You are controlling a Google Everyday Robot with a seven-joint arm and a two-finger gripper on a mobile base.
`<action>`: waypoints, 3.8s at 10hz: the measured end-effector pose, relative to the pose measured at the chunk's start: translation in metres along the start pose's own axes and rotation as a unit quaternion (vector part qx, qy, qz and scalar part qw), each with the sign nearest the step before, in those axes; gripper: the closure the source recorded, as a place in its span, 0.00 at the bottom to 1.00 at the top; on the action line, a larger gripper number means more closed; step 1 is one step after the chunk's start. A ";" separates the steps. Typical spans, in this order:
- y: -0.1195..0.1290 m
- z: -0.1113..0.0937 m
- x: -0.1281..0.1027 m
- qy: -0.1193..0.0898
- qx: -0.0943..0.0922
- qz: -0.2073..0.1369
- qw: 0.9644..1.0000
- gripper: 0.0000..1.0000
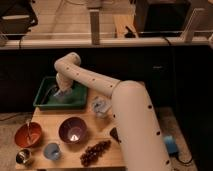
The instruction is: Place sponge in tray
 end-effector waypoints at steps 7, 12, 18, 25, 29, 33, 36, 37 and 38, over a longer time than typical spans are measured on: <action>-0.010 0.018 -0.026 -0.027 -0.034 -0.028 0.999 0.20; -0.009 0.018 -0.024 -0.028 -0.036 -0.028 0.999 0.20; -0.008 0.019 -0.024 -0.028 -0.036 -0.027 0.999 0.20; -0.008 0.018 -0.024 -0.028 -0.036 -0.027 0.999 0.20; -0.008 0.019 -0.024 -0.028 -0.036 -0.027 0.999 0.20; -0.008 0.019 -0.024 -0.028 -0.036 -0.027 0.999 0.20; -0.008 0.019 -0.024 -0.028 -0.036 -0.027 0.999 0.20; -0.008 0.019 -0.024 -0.028 -0.036 -0.027 0.999 0.20; -0.008 0.019 -0.024 -0.028 -0.036 -0.027 0.999 0.20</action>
